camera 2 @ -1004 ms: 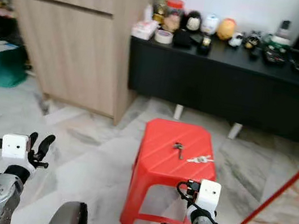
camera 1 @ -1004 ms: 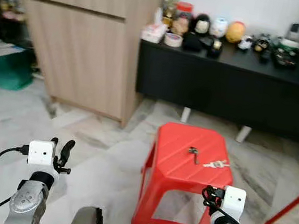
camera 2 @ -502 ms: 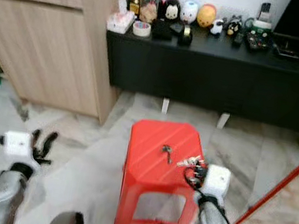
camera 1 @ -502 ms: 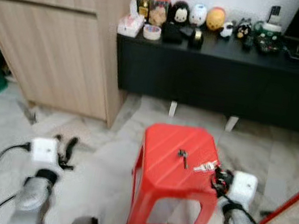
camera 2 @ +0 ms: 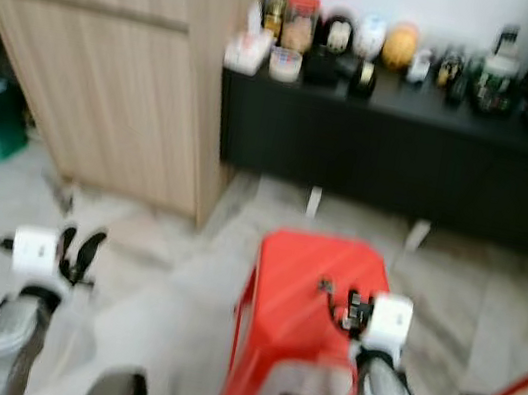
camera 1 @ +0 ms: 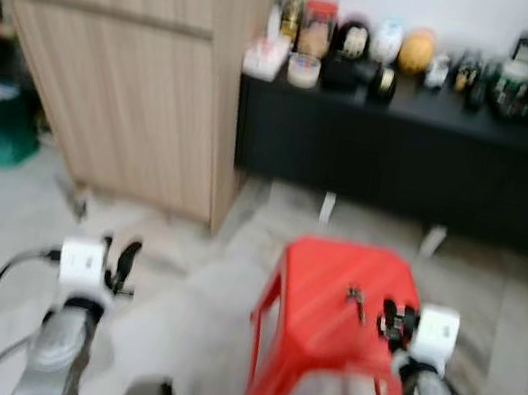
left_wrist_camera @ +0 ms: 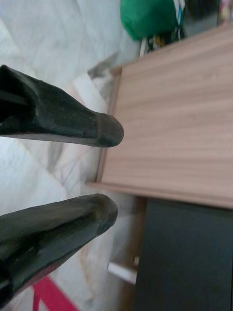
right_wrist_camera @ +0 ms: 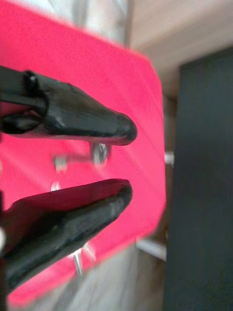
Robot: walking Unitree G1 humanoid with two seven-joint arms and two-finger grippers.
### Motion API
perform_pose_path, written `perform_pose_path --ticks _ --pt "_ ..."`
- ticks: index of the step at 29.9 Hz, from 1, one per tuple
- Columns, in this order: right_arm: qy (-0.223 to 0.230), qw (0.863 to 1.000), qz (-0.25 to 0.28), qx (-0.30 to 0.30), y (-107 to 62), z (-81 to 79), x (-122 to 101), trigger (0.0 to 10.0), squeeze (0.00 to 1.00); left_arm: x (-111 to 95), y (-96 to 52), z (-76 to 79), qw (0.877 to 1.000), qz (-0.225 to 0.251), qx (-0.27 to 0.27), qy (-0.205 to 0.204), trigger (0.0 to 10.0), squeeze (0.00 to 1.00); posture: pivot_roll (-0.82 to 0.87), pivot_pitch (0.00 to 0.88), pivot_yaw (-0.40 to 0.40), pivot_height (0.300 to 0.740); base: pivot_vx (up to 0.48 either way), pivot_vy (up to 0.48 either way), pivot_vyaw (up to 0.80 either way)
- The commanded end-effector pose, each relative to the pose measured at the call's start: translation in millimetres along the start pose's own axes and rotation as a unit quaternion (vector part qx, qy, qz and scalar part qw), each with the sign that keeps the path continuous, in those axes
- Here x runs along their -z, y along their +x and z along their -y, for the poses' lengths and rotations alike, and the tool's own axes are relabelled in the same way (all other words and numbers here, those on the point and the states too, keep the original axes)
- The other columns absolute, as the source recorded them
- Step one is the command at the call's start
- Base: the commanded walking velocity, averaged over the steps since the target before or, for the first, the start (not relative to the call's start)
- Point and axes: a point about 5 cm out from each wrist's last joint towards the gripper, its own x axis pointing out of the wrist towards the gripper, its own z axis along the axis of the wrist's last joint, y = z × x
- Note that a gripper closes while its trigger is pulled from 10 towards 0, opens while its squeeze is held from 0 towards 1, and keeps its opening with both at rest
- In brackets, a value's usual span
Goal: Hang keys on a hook
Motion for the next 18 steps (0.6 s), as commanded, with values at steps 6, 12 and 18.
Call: perform_pose_path --ticks 6,12,18 --pt "-0.006 1.0 -0.012 0.01 -0.4 9.9 0.0 10.0 0.0 -0.3 0.8 5.4 1.0 0.002 0.007 -0.008 10.0 0.0 0.05 0.0 -0.026 0.566 0.167 0.0 0.0" --pt "-0.005 1.0 -0.019 0.006 -0.2 8.4 1.4 10.0 0.0 0.2 0.7 4.8 1.0 0.0 0.009 -0.006 10.0 0.0 0.05 0.0 -0.025 0.566 0.0 0.0 0.0" --pt "-0.004 1.0 -0.024 0.005 0.1 8.3 2.2 10.0 0.0 0.1 1.9 5.4 1.0 -0.002 0.011 -0.003 10.0 0.0 0.04 0.0 -0.022 0.566 0.0 0.0 0.0"
